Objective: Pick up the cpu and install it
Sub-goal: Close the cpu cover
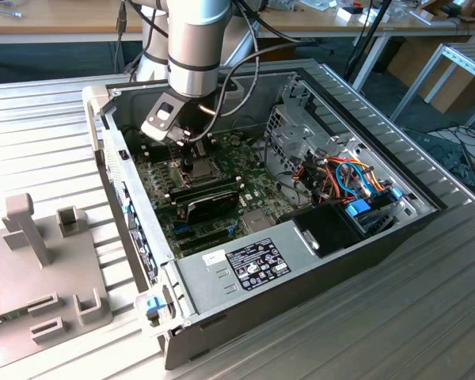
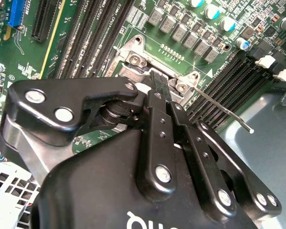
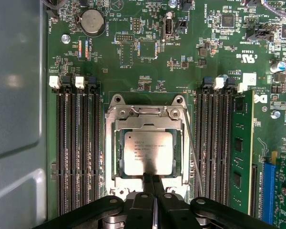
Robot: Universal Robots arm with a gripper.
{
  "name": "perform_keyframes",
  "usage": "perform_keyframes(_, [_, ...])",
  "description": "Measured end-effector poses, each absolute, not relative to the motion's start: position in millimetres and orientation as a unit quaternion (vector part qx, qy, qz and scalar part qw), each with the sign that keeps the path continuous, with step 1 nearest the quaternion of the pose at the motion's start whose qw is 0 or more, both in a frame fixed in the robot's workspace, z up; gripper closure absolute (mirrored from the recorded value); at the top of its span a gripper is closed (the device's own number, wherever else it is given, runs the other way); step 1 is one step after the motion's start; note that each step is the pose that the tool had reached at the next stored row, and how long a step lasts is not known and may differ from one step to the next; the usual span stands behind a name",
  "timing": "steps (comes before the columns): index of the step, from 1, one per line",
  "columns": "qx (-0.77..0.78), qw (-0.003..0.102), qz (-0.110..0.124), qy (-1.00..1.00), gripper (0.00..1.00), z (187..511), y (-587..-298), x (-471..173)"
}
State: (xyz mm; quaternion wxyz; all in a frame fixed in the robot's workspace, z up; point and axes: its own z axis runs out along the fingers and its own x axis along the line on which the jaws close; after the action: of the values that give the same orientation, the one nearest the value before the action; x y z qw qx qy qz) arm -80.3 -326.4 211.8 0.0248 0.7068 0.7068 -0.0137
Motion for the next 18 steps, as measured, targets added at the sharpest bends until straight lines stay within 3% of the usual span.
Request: perform_keyframes(18, [0.707,0.025,-0.014,0.707,0.89,208.1,-326.4,-80.6])
